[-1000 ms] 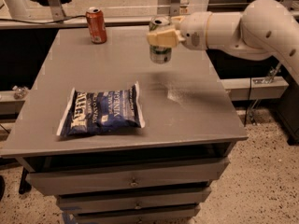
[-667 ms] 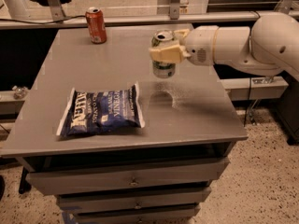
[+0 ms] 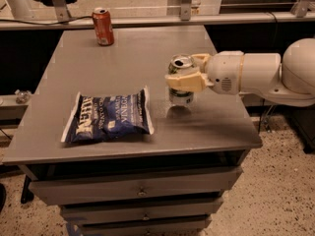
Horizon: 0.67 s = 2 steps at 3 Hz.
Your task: Move 7up can near blue chip bag
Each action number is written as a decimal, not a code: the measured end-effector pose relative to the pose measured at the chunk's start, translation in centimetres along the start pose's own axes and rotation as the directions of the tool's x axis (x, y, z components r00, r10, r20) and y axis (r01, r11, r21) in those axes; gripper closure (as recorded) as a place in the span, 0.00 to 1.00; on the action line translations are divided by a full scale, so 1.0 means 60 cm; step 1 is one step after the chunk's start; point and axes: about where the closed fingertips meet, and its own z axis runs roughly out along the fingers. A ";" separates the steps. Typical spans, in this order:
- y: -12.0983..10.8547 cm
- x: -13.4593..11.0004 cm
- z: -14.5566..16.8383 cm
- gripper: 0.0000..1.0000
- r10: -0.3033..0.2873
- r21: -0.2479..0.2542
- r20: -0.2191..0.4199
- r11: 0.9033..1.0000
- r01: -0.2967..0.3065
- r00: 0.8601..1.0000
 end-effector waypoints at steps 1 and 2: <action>0.033 0.010 -0.001 1.00 0.013 -0.015 0.031 1.000 -0.013 0.999; 0.059 0.016 0.014 1.00 0.032 -0.041 0.065 0.999 -0.029 0.997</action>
Offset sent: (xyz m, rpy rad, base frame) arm -0.0410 0.0324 -0.0224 0.1271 0.0171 0.0523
